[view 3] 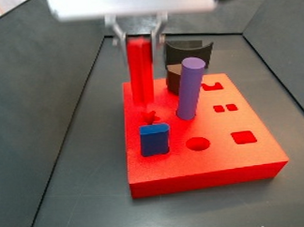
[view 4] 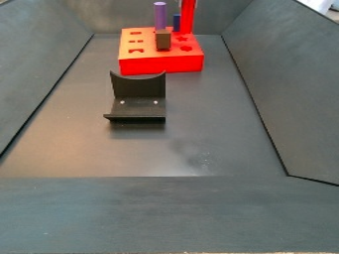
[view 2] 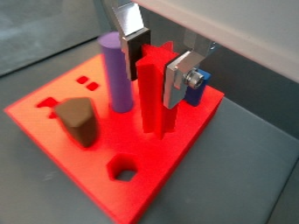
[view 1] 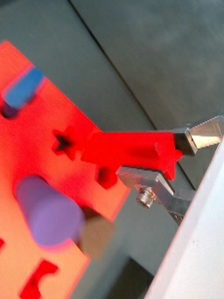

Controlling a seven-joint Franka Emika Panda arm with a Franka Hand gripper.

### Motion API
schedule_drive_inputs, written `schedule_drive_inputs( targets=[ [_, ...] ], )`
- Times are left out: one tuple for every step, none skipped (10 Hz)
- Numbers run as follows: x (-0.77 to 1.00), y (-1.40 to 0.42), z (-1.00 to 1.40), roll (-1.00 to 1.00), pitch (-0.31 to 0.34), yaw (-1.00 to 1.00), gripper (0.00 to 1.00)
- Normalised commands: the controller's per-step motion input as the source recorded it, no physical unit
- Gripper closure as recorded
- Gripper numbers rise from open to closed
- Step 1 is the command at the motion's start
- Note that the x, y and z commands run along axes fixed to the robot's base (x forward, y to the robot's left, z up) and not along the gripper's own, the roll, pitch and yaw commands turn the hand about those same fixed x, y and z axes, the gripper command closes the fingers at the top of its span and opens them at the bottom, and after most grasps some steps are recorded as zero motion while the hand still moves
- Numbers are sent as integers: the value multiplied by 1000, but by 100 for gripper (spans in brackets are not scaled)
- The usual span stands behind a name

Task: Pick up the star object. Move up. Move to above the board. Insert the star object.
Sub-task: Insert the star object.

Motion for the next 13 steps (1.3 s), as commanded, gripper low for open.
schedule_drive_inputs(
  targets=[
    [0,-363,-706,60,-166,169,100],
    [89,-163,-694,141,-117,49,100],
    [114,-14,-531,267,0,0,100],
    [46,0,-289,156,0,-60,100],
    [0,0,-137,69,0,-126,100],
    [203,0,-223,76,31,-657,100],
    [223,0,-214,41,3,-777,100],
    [0,0,0,0,0,-214,100],
    [29,0,-9,0,0,0,100],
    [243,17,-206,44,1,-17,100],
    [363,74,-274,80,29,0,100],
    [406,29,-286,67,4,0,100],
    [269,0,-94,6,0,-57,100]
  ],
)
